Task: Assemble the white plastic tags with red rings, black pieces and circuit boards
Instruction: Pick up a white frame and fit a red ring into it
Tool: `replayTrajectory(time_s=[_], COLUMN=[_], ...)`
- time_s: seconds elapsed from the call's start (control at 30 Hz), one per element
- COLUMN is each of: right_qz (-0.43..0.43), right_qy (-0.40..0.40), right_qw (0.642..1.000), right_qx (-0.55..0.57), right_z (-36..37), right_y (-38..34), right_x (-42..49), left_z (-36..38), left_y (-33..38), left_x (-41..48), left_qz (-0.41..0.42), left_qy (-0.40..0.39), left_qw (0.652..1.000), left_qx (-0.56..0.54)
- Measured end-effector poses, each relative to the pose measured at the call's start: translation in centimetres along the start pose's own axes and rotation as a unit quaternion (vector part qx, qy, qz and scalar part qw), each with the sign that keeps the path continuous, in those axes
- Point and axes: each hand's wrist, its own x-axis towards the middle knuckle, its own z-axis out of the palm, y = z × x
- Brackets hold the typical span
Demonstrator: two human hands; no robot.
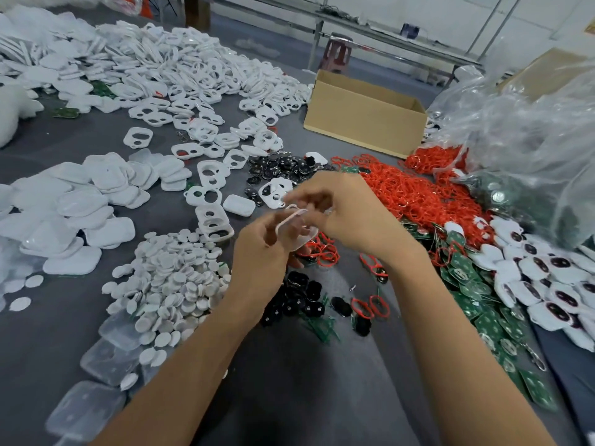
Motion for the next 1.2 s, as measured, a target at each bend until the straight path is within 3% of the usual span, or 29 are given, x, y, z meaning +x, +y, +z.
replayTrajectory(time_s=[0.17, 0.3, 0.37, 0.5, 0.7, 0.8, 1.0, 1.1, 1.2], right_qz=[0.046, 0.092, 0.118, 0.155, 0.153, 0.165, 0.129, 0.096, 0.076], right_qy=[0.055, 0.106, 0.051, -0.139, -0.095, -0.038, 0.085, 0.083, 0.054], right_qw=[0.99, 0.99, 0.992, 0.97, 0.972, 0.981, 0.985, 0.963, 0.966], right_qx=[0.124, 0.032, -0.016, -0.122, -0.151, -0.098, 0.083, 0.236, 0.242], right_z=[-0.7, -1.5, -1.9, 0.0, 1.2, 0.5, -0.6, -0.5, 1.2], right_y=[0.4, 2.1, 2.8, 3.3, 4.1, 4.0, 2.2, 0.6, -1.0], right_x=[-1.6, -3.0, -3.3, -3.2, -2.9, -2.9, -3.2, -3.1, -2.6], left_z=[-0.1, -0.3, -0.3, -0.3, -0.6, -0.6, -0.8, -0.6, -0.2], left_y=[-0.3, -0.4, -0.3, -0.1, 0.1, 0.3, 0.7, 1.1, 1.0], left_x=[0.2, 0.5, 0.6, 0.7, 0.9, 0.9, 0.8, 0.6, 0.3], left_qz=[-0.018, -0.043, -0.044, -0.073, -0.124, -0.148, -0.154, -0.123, -0.085], left_qy=[0.028, 0.054, 0.057, 0.059, -0.01, -0.063, -0.044, -0.037, -0.037], left_qw=[0.999, 0.998, 0.997, 0.99, 0.972, 0.96, 0.96, 0.969, 0.982], left_qx=[0.012, -0.015, -0.036, -0.101, -0.198, -0.229, -0.228, -0.209, -0.166])
